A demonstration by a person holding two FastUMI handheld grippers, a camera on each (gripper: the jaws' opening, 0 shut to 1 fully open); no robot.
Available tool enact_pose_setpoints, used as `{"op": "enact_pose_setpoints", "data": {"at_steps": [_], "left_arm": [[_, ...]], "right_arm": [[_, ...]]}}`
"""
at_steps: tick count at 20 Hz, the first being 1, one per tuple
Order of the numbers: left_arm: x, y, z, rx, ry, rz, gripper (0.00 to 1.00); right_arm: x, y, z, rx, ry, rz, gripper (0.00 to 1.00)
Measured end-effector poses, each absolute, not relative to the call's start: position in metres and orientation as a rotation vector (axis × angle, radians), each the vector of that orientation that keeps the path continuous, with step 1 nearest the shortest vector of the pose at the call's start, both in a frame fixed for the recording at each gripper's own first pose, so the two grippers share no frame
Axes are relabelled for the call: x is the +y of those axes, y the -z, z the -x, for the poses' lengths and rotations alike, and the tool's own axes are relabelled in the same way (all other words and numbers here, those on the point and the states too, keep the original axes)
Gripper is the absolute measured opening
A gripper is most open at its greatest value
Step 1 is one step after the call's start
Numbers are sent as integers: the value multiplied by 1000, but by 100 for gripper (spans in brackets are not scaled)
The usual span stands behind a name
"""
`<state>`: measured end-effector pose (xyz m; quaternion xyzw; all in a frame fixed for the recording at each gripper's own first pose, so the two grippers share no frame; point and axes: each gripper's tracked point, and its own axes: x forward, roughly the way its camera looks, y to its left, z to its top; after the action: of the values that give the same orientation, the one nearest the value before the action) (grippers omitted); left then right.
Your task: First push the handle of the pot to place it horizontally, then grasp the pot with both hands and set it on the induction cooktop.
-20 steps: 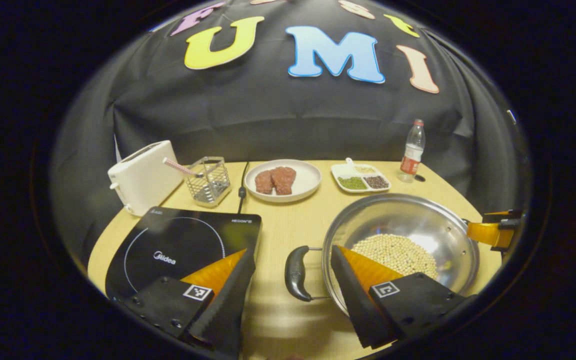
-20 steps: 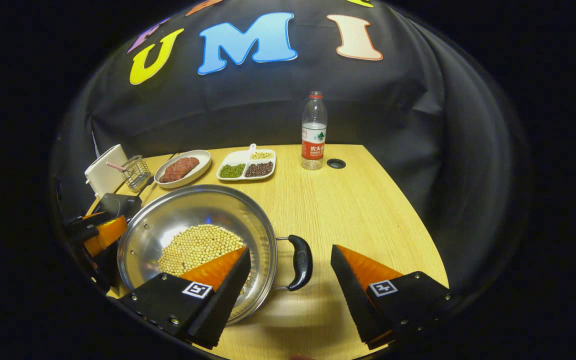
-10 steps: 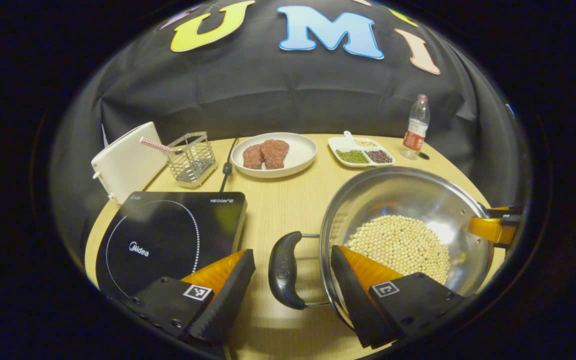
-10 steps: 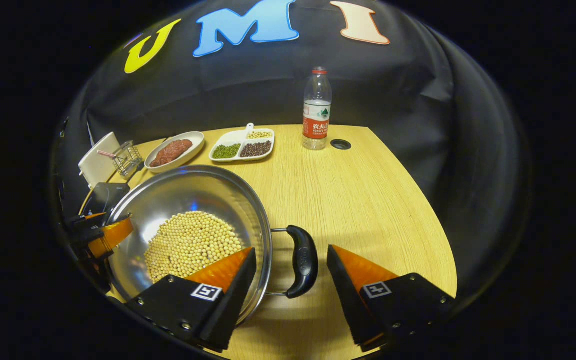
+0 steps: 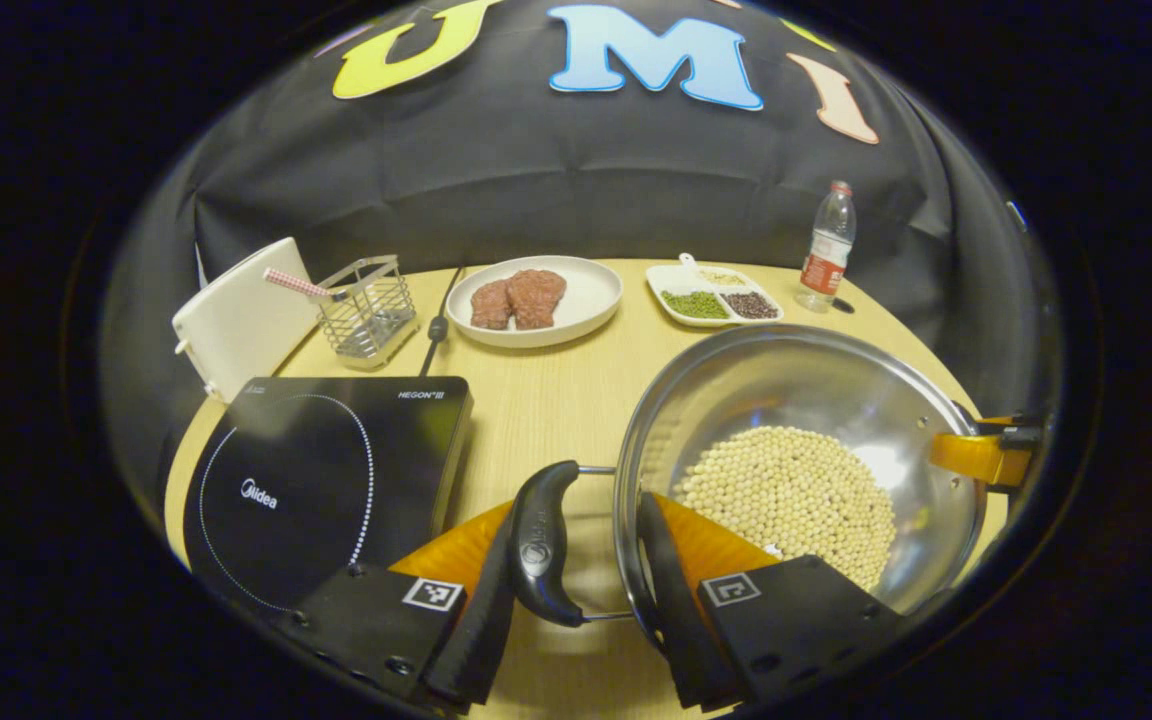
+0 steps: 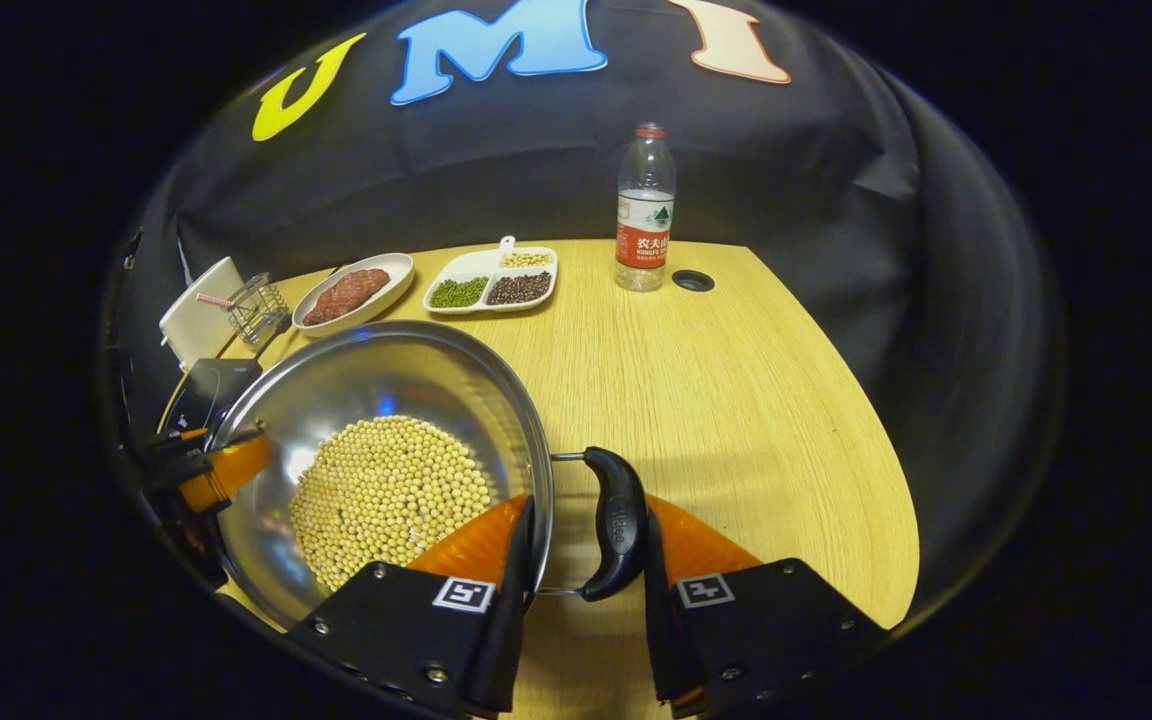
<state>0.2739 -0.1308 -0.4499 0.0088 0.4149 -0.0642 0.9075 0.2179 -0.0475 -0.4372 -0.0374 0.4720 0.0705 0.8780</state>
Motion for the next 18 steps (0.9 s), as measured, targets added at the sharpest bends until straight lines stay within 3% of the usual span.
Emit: {"op": "enact_pose_setpoints", "data": {"at_steps": [1,4,5,9,10,12,14,16,18], "left_arm": [[-130,449,-274,853,131,-11,72],[-133,444,-273,838,125,-2,66],[-134,439,-274,825,127,-7,70],[-136,417,-270,799,121,10,69],[-135,411,-268,791,122,13,65],[-128,399,-265,767,122,4,69],[-117,392,-262,758,120,1,65],[-101,385,-257,757,122,3,69],[-85,380,-254,753,133,4,65]], "right_arm": [[-48,436,-219,979,-143,84,52],[-50,430,-220,974,-148,92,51],[-52,427,-220,970,-150,97,51],[-54,403,-221,940,-147,117,51],[-52,396,-220,930,-148,119,51],[-47,385,-214,914,-148,127,51],[-39,378,-209,902,-144,136,51],[-25,373,-201,901,-139,129,51],[-10,366,-191,890,-125,125,51]]}}
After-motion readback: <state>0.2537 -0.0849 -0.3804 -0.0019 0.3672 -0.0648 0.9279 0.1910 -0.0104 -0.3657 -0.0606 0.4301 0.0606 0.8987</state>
